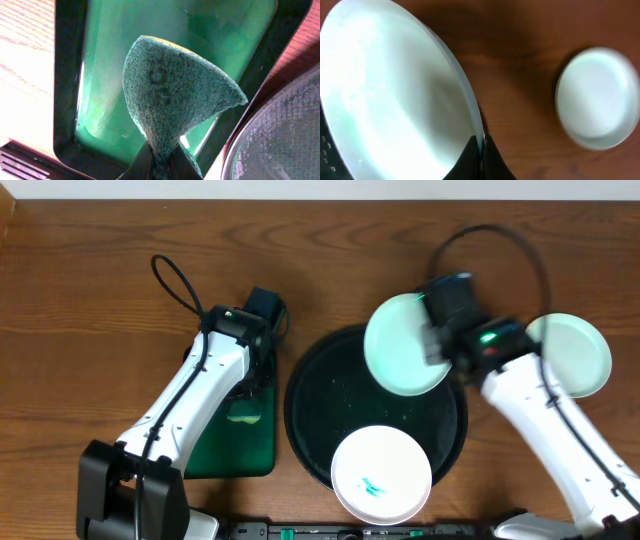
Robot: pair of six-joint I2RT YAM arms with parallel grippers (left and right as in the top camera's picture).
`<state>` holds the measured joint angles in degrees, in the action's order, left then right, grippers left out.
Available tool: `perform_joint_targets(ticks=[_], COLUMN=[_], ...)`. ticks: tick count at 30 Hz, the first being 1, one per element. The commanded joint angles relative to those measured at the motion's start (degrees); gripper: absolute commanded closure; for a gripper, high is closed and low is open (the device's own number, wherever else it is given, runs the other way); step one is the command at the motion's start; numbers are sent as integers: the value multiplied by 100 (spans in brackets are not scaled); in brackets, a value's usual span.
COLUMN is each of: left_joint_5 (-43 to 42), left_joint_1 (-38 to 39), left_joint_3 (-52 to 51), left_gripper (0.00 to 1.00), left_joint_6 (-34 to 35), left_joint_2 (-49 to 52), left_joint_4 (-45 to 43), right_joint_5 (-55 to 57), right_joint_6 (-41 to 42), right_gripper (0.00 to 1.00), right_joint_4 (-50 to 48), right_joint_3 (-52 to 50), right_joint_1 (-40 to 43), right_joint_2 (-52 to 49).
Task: Clean dirty plates on tray and stack at the side
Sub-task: 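Carry the plate right and stack it on the cleaned plate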
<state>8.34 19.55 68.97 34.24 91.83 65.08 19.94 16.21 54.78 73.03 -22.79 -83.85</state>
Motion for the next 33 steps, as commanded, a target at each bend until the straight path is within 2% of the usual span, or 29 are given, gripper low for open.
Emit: perform_joint_targets(ticks=[1,7,18,23,33], left_joint_5=[114,114,111,-70,-188], left_joint_1=[-24,-24,-24,-24,-24], left_joint_3=[-46,-46,-46,-46,-46], left_gripper=[93,93,93,93,93], left_joint_6=[-74,-74,-74,-74,-76], left_joint_2=[33,33,33,33,33], left_joint_4=[11,-15,-133,-181,-374], right_joint_5=[-1329,-2446,-2433,-2430,-2433], right_joint_6=[728,820,1117,1578,1698], right_gripper=[98,98,98,98,99], right_joint_4=[11,11,-35,-94,-678], right_joint_3=[111,103,-219,-264,-264], right_joint_1=[1056,3042,5842,6308,6282], right_joint_2=[28,26,-249,-839,-1845])
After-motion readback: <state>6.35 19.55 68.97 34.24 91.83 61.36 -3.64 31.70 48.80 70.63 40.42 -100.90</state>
